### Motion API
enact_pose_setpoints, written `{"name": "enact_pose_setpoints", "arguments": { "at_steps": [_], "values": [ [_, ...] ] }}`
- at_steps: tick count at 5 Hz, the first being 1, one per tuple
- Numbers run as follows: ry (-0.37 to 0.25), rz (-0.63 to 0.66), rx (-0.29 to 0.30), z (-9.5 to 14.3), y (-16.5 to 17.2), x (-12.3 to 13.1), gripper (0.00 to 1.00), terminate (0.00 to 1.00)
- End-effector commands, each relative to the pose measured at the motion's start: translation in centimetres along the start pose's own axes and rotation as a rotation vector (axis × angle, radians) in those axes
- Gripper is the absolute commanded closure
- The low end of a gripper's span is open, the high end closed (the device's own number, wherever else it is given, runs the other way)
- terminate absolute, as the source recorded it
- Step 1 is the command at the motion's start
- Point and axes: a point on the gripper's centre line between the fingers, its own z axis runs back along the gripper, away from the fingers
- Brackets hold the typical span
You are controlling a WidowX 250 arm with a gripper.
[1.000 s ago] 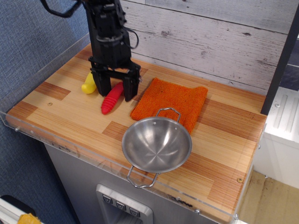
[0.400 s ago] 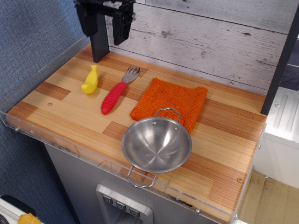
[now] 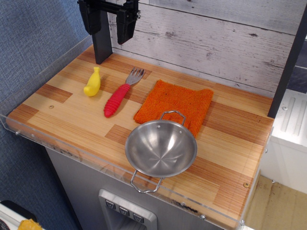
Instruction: Put the fork next to the banana and orange rectangle.
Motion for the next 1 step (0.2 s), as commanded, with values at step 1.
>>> {"name": "enact_pose_setpoints", "arguments": {
  "at_steps": [1],
  "values": [
    [-0.070, 0.007, 0.027, 3.02, 0.14, -0.38, 0.00, 1.00]
  ]
}}
